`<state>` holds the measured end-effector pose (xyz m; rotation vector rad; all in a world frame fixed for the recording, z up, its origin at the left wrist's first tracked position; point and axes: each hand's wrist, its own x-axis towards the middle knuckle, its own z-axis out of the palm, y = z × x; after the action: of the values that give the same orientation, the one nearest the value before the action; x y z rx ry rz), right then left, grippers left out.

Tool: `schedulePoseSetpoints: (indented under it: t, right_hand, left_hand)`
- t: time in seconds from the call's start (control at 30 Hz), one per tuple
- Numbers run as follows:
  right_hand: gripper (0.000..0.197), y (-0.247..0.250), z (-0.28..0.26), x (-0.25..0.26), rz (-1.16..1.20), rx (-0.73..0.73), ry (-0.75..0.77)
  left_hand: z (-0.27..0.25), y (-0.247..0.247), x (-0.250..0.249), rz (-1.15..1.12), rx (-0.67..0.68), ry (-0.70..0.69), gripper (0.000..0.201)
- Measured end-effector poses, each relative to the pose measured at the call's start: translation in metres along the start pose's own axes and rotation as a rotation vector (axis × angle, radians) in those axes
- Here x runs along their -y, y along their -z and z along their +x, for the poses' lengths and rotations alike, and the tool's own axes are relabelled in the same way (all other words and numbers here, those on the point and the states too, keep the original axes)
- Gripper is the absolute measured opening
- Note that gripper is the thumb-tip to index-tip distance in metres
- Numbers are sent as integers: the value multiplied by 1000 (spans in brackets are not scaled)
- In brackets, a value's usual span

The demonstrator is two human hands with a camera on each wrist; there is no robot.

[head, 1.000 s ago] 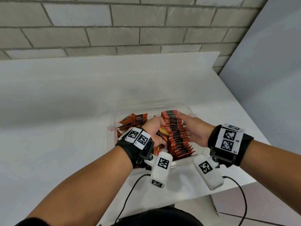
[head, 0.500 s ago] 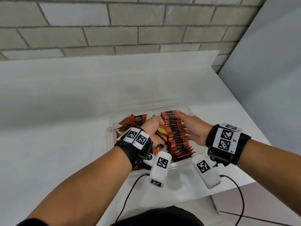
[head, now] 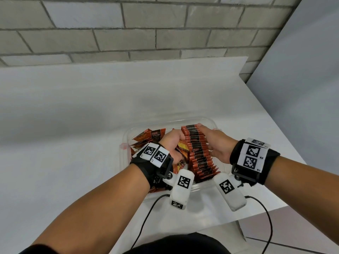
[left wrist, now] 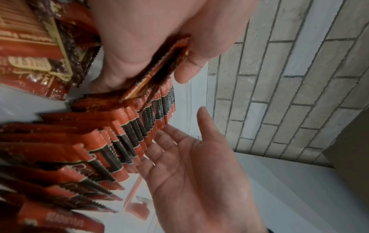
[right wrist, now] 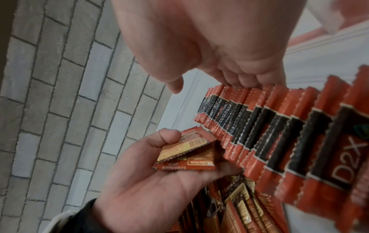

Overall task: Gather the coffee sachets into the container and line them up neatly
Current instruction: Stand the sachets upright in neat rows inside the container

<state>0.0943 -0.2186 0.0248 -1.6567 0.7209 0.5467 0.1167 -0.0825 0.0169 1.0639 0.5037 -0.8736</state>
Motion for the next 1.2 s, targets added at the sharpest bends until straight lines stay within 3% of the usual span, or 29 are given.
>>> schedulePoseSetpoints:
  t: [0.3,0.63,0.87,0.9,1.0,1.2]
  right_hand:
    - [55,0,-5,3,-4,-16,-9]
    - [67,1,-4,5,-40,-35,-46]
    - [47,-2,-8,3,-45,-64,-67]
    - [49,-3,-9,3,-40,-71,-61]
    - [82,-2,-7,0,-20,-77,-40]
    - [77,0,-2,-1,-15,-79,-39]
  left_hand:
    - [1,1,-1,-38,-6,18,28]
    - [-6,8,-6,17,-55,98,11]
    - [4,4,6,63,-45,100,44]
    - [5,4,7,27,-45,103,43]
    - [8,4,7,19,-56,82,42]
    - [10,7,8,42,-36,81,12]
